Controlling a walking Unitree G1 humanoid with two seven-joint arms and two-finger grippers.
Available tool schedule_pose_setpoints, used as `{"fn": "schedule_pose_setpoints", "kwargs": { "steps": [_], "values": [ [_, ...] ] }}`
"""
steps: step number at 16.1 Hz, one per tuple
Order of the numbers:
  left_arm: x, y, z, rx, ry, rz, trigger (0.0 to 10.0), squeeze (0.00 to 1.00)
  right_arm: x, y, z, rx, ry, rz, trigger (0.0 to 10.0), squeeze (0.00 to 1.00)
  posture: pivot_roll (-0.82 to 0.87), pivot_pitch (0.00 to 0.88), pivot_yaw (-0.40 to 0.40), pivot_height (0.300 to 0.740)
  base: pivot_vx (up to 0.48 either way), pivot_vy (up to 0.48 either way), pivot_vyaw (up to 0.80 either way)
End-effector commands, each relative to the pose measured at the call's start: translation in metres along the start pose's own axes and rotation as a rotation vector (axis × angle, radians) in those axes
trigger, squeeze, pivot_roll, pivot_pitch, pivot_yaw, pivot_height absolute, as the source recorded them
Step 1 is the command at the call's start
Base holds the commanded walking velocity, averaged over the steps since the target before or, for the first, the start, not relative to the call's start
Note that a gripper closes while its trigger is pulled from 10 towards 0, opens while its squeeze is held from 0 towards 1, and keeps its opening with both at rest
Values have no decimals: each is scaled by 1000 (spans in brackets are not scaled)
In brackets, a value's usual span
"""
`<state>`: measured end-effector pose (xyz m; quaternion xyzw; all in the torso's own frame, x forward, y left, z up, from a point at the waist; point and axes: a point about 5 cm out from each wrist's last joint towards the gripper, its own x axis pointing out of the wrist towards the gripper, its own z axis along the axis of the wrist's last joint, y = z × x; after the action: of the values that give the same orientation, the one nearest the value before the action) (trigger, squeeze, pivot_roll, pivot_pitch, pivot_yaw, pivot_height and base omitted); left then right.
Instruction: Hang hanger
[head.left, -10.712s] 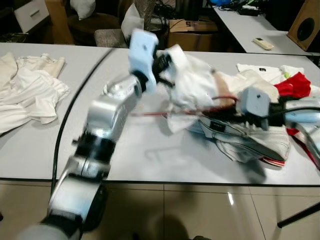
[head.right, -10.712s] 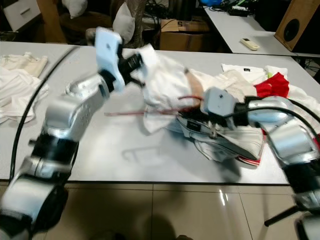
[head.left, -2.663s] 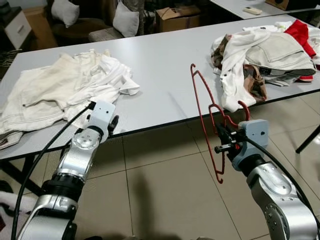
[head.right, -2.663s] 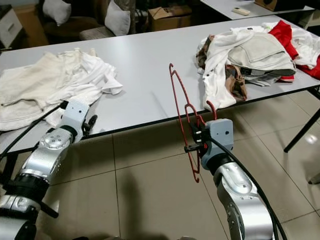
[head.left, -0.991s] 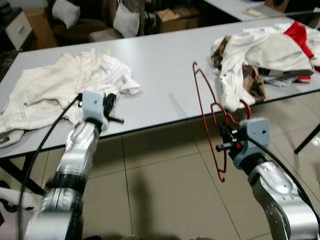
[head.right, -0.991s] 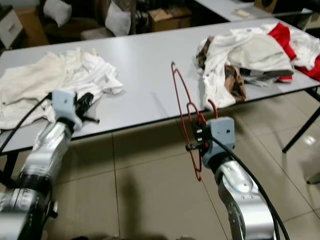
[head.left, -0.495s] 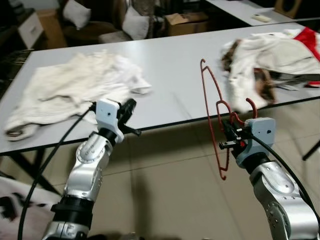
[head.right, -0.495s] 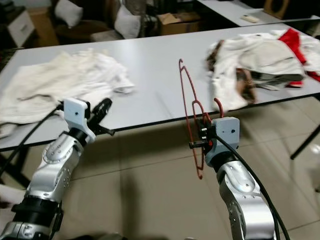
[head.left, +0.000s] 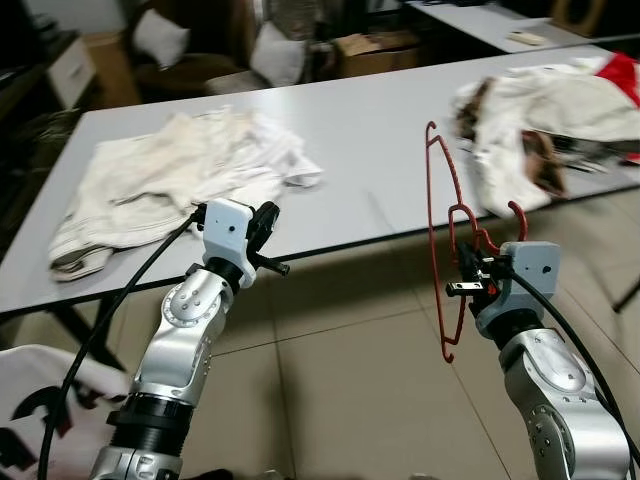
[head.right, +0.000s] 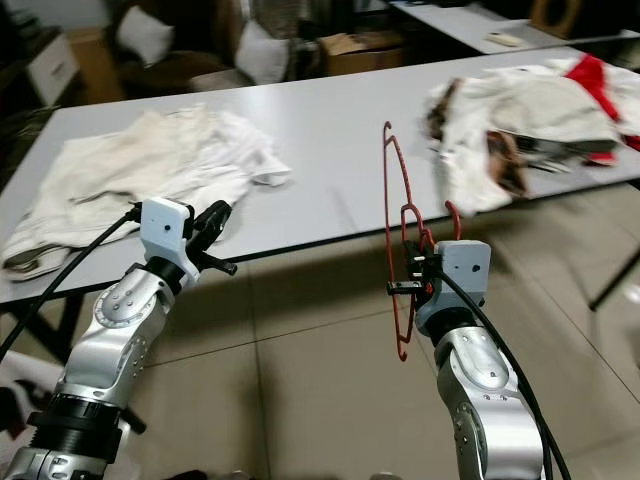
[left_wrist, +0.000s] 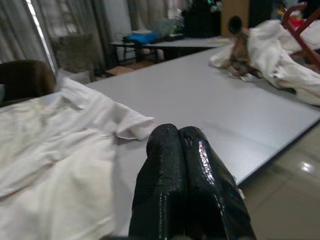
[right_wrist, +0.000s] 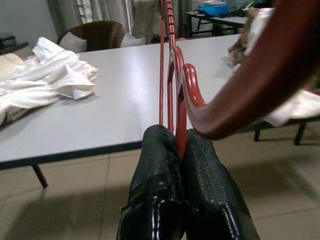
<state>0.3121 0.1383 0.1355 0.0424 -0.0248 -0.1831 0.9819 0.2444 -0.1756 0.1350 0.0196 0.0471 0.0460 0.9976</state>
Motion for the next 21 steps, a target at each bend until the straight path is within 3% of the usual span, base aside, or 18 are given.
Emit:
{"fn": "schedule_pose_setpoints", "kwargs": {
  "steps": [1, 5, 19, 21],
  "values": [
    [1, 0, 1, 4, 8, -2, 10000, 0, 0, 2, 4, -19, -18, 10, 10000, 0, -183, 0, 89, 740, 270, 0, 0],
    [-2, 1, 1, 1, 27, 3, 10000, 0, 4, 0, 4, -27, -18, 1, 10000, 0, -172, 0, 75, 740, 308, 0, 600],
    [-11, 6, -10, -54, 82, 86, 10000, 0, 7, -4, 8, -72, -14, 56, 10000, 0, -158, 0, 22, 740, 331, 0, 0],
    [-13, 6, -11, -53, 83, 90, 10000, 0, 9, -3, 7, -69, -6, 71, 10000, 0, -154, 0, 12, 740, 330, 0, -762]
  ]
}}
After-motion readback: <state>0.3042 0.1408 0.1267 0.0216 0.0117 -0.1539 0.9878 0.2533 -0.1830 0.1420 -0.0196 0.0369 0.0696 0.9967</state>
